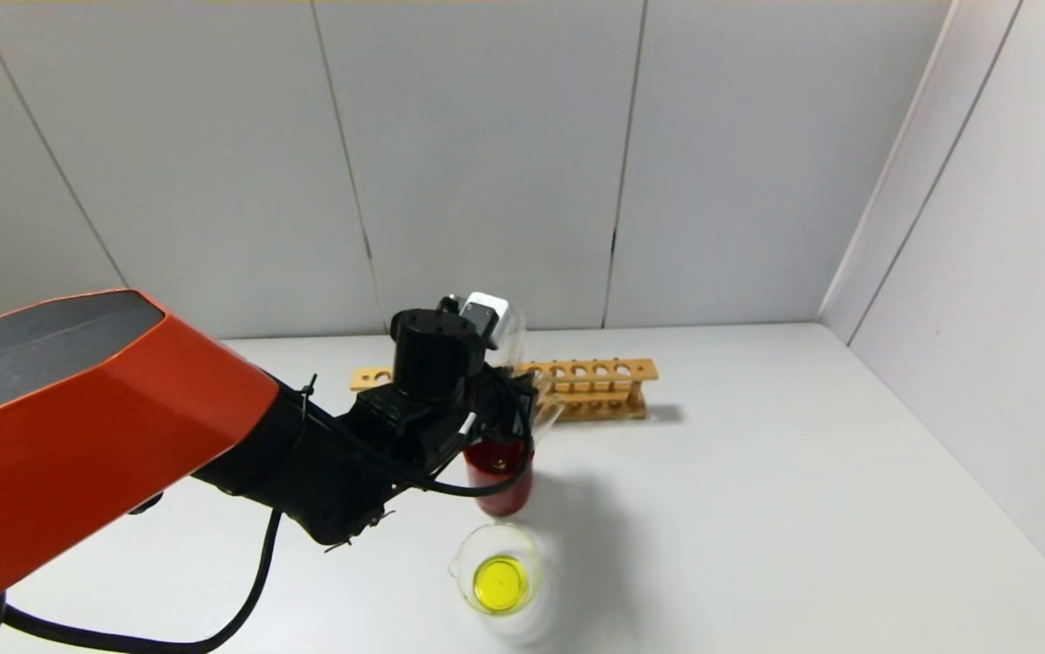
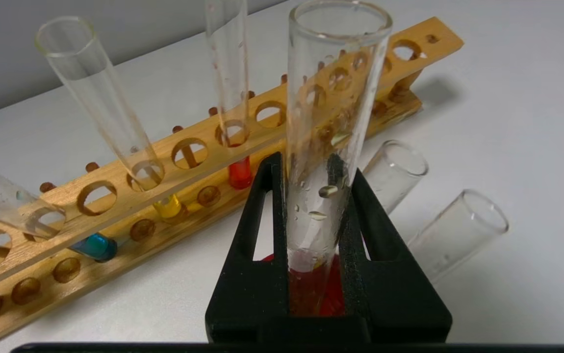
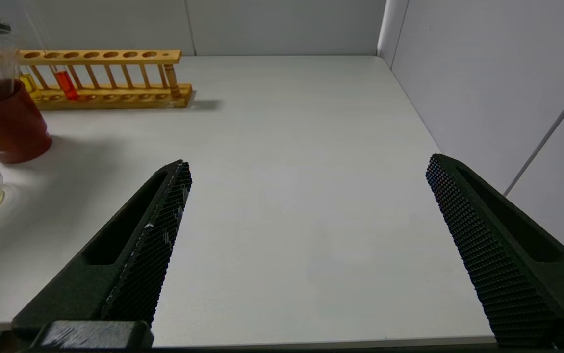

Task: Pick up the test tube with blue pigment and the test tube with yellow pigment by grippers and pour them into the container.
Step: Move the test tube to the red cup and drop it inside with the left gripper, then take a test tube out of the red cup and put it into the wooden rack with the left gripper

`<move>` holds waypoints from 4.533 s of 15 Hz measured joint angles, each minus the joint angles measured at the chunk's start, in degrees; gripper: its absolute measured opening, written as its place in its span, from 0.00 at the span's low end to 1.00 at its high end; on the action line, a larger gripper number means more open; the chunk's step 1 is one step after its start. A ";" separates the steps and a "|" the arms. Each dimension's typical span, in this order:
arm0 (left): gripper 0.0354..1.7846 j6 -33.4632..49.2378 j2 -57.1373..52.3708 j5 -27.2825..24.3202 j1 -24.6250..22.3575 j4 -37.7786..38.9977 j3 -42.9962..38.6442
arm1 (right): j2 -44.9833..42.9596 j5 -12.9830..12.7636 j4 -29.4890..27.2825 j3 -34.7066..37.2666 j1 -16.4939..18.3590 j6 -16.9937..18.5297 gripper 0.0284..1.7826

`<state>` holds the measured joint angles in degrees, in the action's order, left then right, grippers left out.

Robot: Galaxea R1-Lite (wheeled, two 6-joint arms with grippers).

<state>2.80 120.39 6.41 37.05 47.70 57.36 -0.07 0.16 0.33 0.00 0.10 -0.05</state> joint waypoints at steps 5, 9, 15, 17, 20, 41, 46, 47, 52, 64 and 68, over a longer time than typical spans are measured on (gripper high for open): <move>0.17 -0.09 1.13 0.04 -0.30 0.11 -0.30 | 0.00 0.00 0.00 0.00 0.00 0.02 0.98; 0.18 -0.17 1.27 0.02 -0.30 0.12 -0.77 | 0.00 0.00 0.00 0.00 0.00 0.02 0.98; 0.54 -0.77 1.00 0.30 -0.28 1.63 -0.94 | 0.00 0.00 -0.02 0.00 0.00 0.00 0.98; 0.74 -1.68 0.78 0.66 -0.28 2.85 -1.00 | 0.00 0.00 0.00 0.00 0.00 0.02 0.98; 0.92 -2.91 -1.02 1.35 -0.30 2.77 -1.66 | 0.00 0.00 -0.02 0.00 0.00 0.02 0.98; 0.98 -9.72 -48.18 24.04 -0.94 1.57 -33.60 | 0.00 0.00 0.00 0.00 0.00 0.00 0.98; 0.98 -9.17 -53.61 24.43 -0.91 0.85 -37.40 | 0.00 0.00 0.00 0.00 0.00 0.02 0.98; 0.98 -9.17 -53.92 24.43 -0.91 0.85 -37.49 | 0.00 0.00 0.00 0.00 0.00 0.00 0.98; 0.98 -8.80 -54.00 24.32 -0.94 -0.32 -37.51 | 0.00 0.00 -0.02 0.00 0.00 0.00 0.98; 0.98 -7.88 -35.97 16.30 -5.77 -1.65 -26.49 | 0.00 -0.02 -0.02 0.00 0.00 0.00 0.98; 0.98 -7.31 -22.49 9.40 -11.19 6.99 -23.19 | 0.00 0.00 0.00 0.00 0.00 0.02 0.98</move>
<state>-4.51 97.90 15.81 25.86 54.69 34.17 -0.07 0.16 0.33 0.00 0.10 -0.02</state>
